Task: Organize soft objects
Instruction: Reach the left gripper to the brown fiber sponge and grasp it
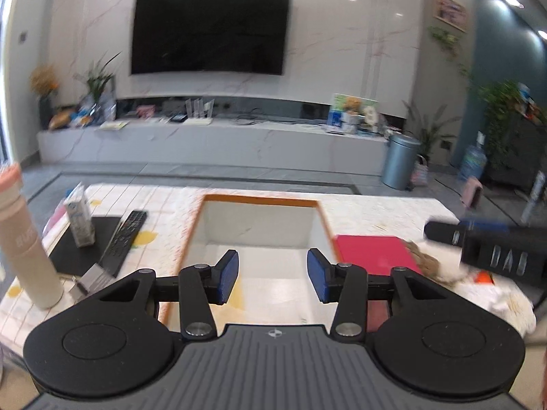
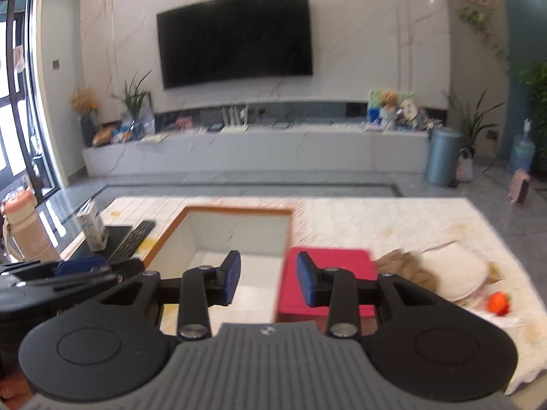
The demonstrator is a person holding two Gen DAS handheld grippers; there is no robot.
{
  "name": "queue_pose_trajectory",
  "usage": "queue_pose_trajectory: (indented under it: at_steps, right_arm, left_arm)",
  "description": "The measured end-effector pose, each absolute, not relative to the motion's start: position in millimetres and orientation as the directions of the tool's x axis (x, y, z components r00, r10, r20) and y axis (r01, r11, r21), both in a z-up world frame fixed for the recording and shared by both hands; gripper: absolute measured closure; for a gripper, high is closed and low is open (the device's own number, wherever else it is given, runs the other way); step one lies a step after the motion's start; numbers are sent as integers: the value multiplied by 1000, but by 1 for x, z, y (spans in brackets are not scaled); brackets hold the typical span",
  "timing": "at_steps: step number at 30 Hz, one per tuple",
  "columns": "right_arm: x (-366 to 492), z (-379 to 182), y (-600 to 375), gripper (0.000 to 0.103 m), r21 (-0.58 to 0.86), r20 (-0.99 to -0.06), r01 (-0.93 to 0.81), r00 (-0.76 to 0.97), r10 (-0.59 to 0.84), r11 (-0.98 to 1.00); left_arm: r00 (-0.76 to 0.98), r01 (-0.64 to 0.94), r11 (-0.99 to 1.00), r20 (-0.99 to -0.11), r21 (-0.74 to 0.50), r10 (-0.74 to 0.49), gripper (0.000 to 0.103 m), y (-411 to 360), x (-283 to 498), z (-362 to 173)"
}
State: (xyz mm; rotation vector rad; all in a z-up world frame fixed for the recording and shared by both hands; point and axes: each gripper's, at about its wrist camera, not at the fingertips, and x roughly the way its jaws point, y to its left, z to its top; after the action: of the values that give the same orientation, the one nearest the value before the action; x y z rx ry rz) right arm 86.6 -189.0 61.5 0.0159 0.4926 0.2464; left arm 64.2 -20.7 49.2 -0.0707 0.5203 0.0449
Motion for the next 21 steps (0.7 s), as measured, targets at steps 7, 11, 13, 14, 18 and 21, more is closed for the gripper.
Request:
queue_pose_trajectory:
  at_steps: [7, 11, 13, 14, 18, 21]
  right_arm:
    - [60, 80, -264, 61, 83, -413, -114, 900, 139, 990]
    - [54, 73, -299, 61, 89, -407, -39, 911, 72, 995]
    - [54, 67, -313, 61, 108, -412, -11, 910, 54, 994]
    - [54, 64, -319, 61, 115, -412, 1, 910, 47, 993]
    - [59, 47, -342, 58, 159, -430, 84, 903, -7, 984]
    - [70, 29, -358, 51, 177, -453, 118, 891, -25, 977]
  left_arm:
    - [865, 50, 999, -500, 13, -37, 50, -89, 64, 41]
    - [851, 124, 992, -515, 13, -100, 50, -130, 73, 32]
    - [849, 164, 986, -512, 23, -130, 50, -149, 77, 26]
    - [847, 180, 983, -513, 27, -141, 50, -157, 80, 22]
    - [826, 212, 977, -539, 29, -163, 50, -185, 93, -4]
    - [810, 250, 968, -554, 28, -194, 50, -200, 105, -26]
